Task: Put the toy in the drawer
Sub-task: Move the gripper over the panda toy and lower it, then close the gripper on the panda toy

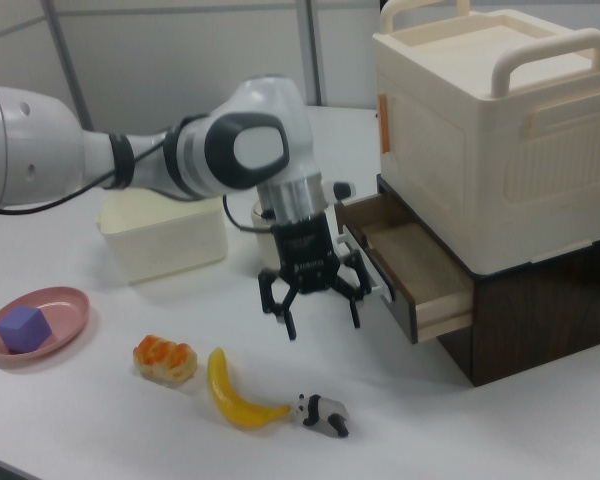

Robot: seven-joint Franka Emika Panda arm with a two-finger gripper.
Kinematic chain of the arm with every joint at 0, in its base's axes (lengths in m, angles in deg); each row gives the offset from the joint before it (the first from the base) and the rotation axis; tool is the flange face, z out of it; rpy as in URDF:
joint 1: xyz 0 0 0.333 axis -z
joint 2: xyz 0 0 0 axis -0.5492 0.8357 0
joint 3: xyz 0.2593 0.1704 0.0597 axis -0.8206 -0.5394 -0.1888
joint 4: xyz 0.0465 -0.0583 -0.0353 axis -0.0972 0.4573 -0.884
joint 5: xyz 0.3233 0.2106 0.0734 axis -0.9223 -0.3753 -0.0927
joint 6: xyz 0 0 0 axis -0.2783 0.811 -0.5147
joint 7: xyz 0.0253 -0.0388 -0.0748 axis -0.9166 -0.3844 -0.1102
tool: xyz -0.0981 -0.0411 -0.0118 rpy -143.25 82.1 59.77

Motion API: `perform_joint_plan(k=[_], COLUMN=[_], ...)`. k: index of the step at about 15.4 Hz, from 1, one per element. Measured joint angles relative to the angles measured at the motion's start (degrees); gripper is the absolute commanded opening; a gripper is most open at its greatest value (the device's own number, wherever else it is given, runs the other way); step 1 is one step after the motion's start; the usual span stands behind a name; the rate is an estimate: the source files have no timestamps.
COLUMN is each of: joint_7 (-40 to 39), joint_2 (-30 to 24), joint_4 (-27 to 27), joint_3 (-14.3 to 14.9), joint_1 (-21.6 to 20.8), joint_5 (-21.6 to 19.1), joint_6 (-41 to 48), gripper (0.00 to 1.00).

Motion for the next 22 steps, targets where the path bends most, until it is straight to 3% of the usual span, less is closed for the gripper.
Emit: perform_joint_plan(k=[5,8,15,19,22], joint_7=[0.85,6.6,9.88,10.22,10.23], joint_2=[0.21,2.11,6.06,8.46,9.25], joint_4=[7.3,10.67,11.23,11.23,11.2], joint_3=[-0.2,-0.75,-2.78,-2.78,-2.78], joint_1=[-0.22,-0.6,-1.15,-0.87,-0.78], joint_5=[5.87,10.37,12.27,15.67,16.57], joint_6=[-4.19,-5.94,-6.09,-6.09,-6.09], gripper=[1.0,1.0,1.0,0.71,0.43])
